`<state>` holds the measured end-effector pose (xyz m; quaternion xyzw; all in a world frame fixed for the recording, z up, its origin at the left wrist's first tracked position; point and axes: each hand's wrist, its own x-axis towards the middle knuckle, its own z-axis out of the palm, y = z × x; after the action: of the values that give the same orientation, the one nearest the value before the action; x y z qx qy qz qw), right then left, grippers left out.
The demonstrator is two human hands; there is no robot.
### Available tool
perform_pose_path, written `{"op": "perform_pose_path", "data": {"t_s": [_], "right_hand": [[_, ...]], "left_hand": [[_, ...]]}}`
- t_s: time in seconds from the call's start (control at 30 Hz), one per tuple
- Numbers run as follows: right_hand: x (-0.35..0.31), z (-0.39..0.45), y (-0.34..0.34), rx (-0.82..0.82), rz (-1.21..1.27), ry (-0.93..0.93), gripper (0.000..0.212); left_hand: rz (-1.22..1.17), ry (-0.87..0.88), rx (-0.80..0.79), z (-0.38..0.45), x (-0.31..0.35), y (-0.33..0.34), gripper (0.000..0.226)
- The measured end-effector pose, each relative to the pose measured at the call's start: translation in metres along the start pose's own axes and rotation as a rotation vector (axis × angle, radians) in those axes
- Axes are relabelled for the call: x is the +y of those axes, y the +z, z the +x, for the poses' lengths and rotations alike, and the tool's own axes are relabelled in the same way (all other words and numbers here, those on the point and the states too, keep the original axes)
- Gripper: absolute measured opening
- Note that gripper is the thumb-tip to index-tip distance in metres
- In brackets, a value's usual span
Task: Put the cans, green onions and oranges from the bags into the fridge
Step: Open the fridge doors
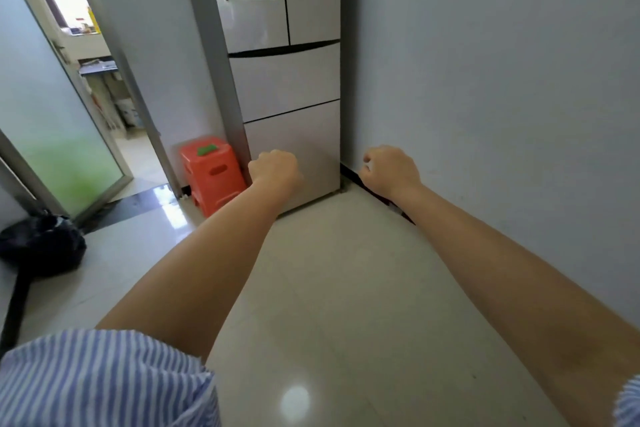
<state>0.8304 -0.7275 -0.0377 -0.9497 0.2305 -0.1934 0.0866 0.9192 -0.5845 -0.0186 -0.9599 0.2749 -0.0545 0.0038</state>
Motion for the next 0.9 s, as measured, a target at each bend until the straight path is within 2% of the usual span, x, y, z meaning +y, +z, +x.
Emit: {"op": "perform_pose_path", "data": {"t_s": [0.23,0.4,0.63,0.9], "right_hand": [[0.049,0.187,0.073,-0.126,0.044,0.012,0.031],[0.070,0.338,0.124,-0.097,0.075,-0.071,0.027],[0.089,0.552,0.169,-0.088,0.126,-0.067,0.030],[0.122,0.763,0.230,-0.152,0.225,-0.091,0.030]], "left_hand": [[0.016,-0.055,-0.043,0.195,0.017,0.028,0.029],[0.088,-0.084,-0.052,0.343,0.014,0.049,0.034],[0.071,-0.124,-0.075,0.554,0.010,0.055,0.032],[0.096,-0.180,-0.113,0.758,0.017,0.088,0.035]]}}
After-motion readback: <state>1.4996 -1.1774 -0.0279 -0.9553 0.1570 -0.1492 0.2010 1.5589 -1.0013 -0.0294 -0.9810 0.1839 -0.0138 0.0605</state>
